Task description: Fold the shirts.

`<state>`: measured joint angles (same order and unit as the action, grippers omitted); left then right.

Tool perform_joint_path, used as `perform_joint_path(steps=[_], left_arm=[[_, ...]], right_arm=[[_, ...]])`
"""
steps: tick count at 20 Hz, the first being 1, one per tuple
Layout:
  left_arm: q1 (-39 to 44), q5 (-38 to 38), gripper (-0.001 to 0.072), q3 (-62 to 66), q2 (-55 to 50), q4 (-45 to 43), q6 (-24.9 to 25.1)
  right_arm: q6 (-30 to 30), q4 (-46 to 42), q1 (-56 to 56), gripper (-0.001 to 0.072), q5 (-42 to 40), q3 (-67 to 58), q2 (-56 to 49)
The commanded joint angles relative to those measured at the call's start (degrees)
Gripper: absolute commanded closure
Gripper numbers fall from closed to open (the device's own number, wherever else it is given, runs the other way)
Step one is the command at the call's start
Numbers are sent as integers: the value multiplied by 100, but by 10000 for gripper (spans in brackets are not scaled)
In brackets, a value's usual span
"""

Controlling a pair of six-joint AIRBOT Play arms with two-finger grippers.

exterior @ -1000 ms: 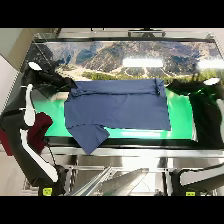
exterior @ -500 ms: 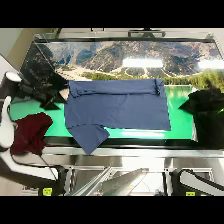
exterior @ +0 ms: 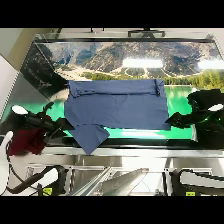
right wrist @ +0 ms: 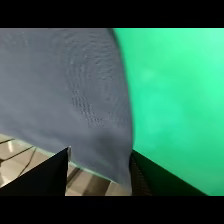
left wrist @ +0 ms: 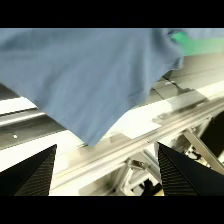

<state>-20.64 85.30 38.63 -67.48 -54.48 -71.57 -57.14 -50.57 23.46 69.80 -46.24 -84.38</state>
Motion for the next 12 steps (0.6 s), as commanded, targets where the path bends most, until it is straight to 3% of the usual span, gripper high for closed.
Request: perform_joint_path(steps=[1,6,8,12], left_arm=[[2,-686,46,-758,232,-7,2],[42,-1449,46,-1010,-555,105,52],[234,-1613,50,-796,-1025,450,363],[776,-1373,436,-168,-1722,761,723]], right_arm=[[365,444,-302,271,-166,35,-269],[645,962,-509,272,-232,31,-271],[686,986,-503,273,-232,31,-271],[686,984,-490,279,-190,31,-271]])
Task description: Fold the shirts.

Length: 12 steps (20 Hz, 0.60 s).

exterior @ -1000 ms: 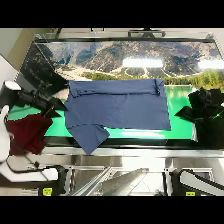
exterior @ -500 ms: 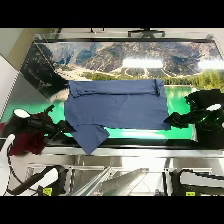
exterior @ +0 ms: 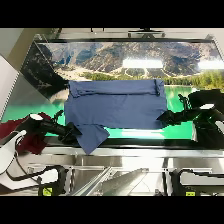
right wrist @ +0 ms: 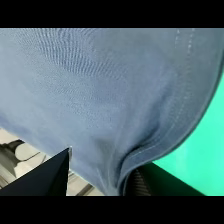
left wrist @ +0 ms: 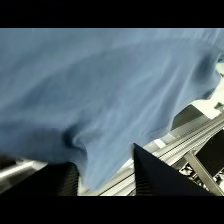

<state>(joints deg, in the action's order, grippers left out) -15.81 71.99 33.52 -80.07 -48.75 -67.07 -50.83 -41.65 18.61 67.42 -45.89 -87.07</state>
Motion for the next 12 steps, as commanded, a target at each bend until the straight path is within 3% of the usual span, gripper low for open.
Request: perform_joint_path(steps=[1,2,4,5,8,12], left_arm=[[387,162,592,520,-525,184,330],[439,337,708,680,-531,177,396],[437,535,710,898,-378,164,345],[363,614,709,955,-166,61,184],[55,837,708,955,490,-413,-122],[-592,949,688,960,1416,-396,-140]], right_arm=[[74,85,28,316,136,-15,-2],[155,68,87,424,299,-57,0],[157,28,323,467,693,-205,4],[155,28,496,571,874,-247,22],[146,-33,883,697,1172,-251,46],[-107,-573,951,698,1207,-254,101]])
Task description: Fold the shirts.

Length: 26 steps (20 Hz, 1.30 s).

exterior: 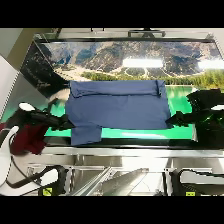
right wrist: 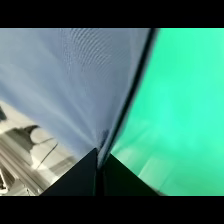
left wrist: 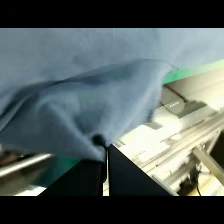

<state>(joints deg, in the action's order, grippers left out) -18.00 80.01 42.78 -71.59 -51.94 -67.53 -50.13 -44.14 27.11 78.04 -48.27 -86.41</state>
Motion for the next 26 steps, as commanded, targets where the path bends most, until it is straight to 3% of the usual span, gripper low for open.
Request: perform_joint_path(steps=[1,5,8,13,17,19,23,26], left_arm=[[-525,199,688,33,743,-105,-92],[-791,245,689,118,920,11,-39],[-468,278,689,1062,540,208,24],[192,192,690,3569,-1084,195,-114],[546,35,701,5302,-2699,-260,-509],[772,-280,701,5910,-3318,-907,-905],[1134,-581,700,6706,-4245,-1263,-1040],[1303,-382,700,7217,-4809,-1322,-1038]], right_arm=[[-223,-361,103,697,127,-17,55],[-258,-184,101,698,31,-111,240],[-192,612,52,697,-59,-507,326],[-221,1058,-573,698,-918,-1596,-90],[-505,1029,-1237,698,-2393,-2288,-702],[-861,522,-1609,699,-3082,-2549,-935],[-2505,-1812,-2223,699,-3497,-3108,-1394],[-2643,-2107,-2334,698,-3499,-3217,-1521]])
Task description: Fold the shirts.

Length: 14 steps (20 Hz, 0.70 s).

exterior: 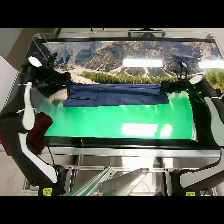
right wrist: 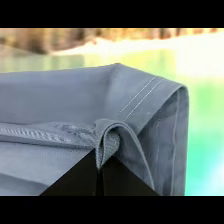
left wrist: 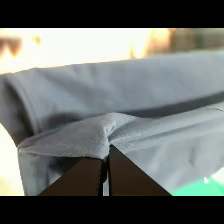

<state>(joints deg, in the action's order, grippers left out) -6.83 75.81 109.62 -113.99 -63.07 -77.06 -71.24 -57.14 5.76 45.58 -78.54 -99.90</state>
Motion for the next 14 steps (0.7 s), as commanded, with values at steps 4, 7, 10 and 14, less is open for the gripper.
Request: perform_joint_path(steps=[4,7,10,14], left_arm=[[254,111,365,767,-645,-181,-87],[205,24,365,767,-278,-179,-87],[85,17,361,767,105,-129,-105],[111,219,365,765,332,431,-103]], right_arm=[[-509,-828,-140,258,170,-337,-151],[-463,-866,157,124,986,-922,-129],[-393,-654,634,124,1434,-1182,-345],[581,863,1058,83,1937,-1185,-951]])
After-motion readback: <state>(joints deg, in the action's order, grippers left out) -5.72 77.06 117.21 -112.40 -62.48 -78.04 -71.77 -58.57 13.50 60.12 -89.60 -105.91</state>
